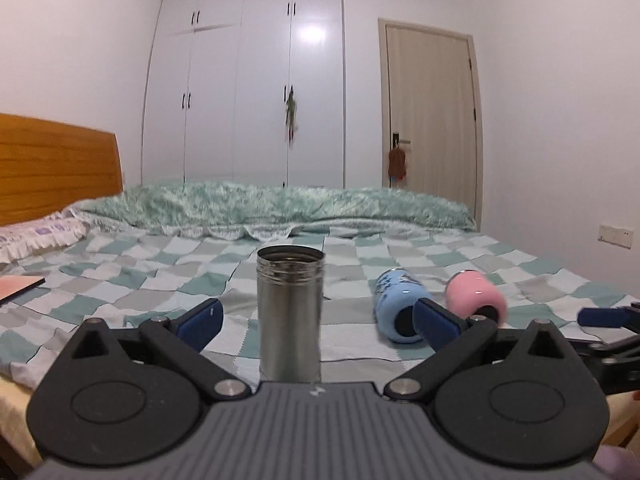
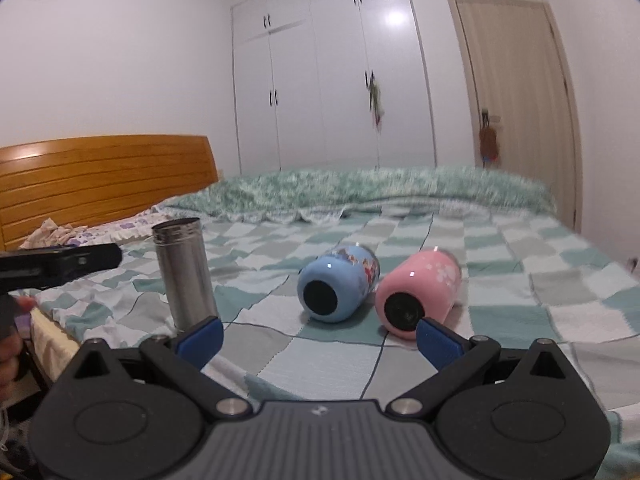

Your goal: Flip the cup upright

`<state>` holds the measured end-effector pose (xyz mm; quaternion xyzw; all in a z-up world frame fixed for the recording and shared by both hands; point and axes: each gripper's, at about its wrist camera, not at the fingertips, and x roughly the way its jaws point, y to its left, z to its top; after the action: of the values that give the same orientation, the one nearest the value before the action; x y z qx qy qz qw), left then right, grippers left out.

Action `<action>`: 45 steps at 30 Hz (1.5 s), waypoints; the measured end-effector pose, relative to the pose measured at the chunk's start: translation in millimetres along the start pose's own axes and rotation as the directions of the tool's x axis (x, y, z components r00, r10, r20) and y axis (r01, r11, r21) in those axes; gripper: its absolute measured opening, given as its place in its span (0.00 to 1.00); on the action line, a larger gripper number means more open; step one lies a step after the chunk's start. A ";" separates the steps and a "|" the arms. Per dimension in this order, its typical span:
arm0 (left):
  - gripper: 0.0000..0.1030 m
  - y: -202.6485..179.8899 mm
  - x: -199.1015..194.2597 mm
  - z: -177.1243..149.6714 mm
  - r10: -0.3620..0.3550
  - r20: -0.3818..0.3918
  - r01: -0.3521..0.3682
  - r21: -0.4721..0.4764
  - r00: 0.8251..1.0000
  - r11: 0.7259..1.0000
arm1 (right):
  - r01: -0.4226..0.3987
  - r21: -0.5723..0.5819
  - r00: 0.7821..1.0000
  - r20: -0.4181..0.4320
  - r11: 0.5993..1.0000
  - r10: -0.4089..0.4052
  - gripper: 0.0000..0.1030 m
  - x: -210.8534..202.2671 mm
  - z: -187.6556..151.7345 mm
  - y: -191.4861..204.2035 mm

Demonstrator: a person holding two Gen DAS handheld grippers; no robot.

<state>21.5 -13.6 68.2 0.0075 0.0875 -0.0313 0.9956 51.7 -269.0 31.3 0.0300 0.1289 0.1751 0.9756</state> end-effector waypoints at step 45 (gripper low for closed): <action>1.00 -17.8 -10.5 -84.3 0.083 0.009 -0.083 0.003 0.997 0.997 | 0.205 -0.017 0.967 0.158 0.979 -0.200 1.00 -34.4 -55.8 14.2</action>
<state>-4.7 -29.1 -13.2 0.0125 0.0824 0.0098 0.9965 1.2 -266.9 -12.8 0.0138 0.0519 0.0738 0.9958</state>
